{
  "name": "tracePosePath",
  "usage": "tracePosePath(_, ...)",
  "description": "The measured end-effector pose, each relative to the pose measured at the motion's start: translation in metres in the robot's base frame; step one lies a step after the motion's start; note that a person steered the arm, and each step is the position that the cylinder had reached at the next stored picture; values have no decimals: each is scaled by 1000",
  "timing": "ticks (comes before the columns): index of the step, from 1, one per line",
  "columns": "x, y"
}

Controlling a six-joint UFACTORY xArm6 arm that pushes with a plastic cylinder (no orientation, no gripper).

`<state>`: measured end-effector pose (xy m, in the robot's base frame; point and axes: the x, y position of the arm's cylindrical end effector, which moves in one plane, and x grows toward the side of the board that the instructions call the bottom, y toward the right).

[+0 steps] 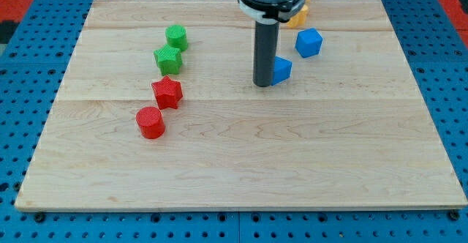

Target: Adjust the blue blocks at the bottom of the yellow blocks

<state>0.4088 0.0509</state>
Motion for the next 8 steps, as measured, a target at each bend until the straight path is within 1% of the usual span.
tracePosePath(2,1,51)
tracePosePath(3,-3,-15)
tracePosePath(4,-54,-31)
tracePosePath(5,-61,-23)
tracePosePath(6,-46,8)
tracePosePath(7,-41,48)
tracePosePath(8,-54,31)
